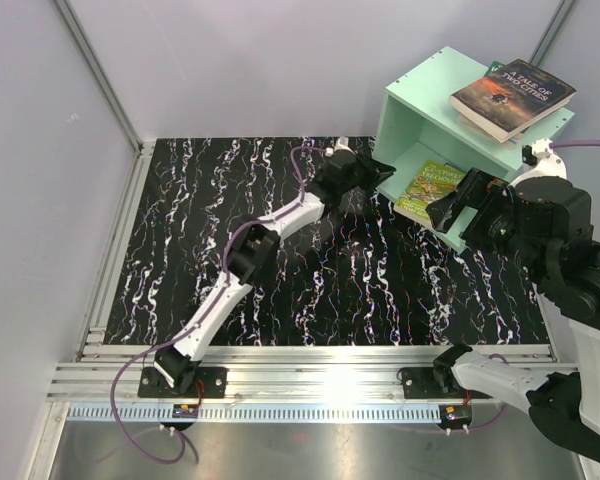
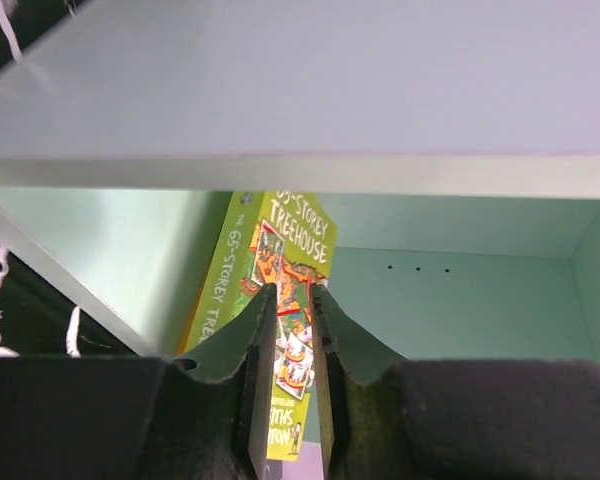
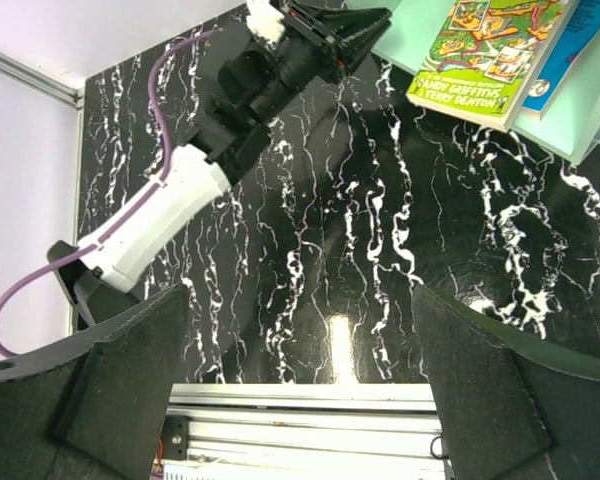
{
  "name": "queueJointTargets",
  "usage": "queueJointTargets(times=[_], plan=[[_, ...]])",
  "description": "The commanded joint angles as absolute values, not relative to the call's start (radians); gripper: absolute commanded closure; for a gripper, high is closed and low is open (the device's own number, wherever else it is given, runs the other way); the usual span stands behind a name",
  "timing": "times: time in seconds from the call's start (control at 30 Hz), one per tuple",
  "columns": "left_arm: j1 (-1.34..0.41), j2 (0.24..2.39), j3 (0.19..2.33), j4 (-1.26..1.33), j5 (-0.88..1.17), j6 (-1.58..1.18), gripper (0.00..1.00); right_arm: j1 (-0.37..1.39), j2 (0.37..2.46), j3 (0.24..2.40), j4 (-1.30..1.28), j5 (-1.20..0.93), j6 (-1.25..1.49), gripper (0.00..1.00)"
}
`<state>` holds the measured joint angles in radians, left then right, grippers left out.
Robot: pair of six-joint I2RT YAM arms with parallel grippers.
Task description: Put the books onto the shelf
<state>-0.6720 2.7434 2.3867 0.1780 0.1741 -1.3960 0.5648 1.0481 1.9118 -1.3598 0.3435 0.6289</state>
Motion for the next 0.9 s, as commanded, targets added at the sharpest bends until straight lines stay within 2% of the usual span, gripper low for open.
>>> queueJointTargets(times=[0.0,0.2,0.67,0.77,0.87], plan=[[-0.712,2.815,2.465,0.178,0.137,-1.433,0.78,0.571,1.066,1.942,-1.551,0.380,0.594,0.00],[-0.744,2.856,2.496,0.123,0.098,-1.448,0.77,0.571,1.080,1.953,-1.555,0.382,0.571,0.00],[-0.775,2.876,2.534,0.175,0.086,-1.483,0.76,0.571,1.083,1.945,-1.551,0.368,0.565,0.00],[-0.744,2.785,2.420,0.224,0.100,-1.453,0.75,0.571,1.086,1.945,-1.549,0.365,0.563,0.00],[-0.692,2.653,2.164,0.308,0.104,-1.402,0.75,0.571,1.086,1.948,-1.545,0.362,0.558,0.00]])
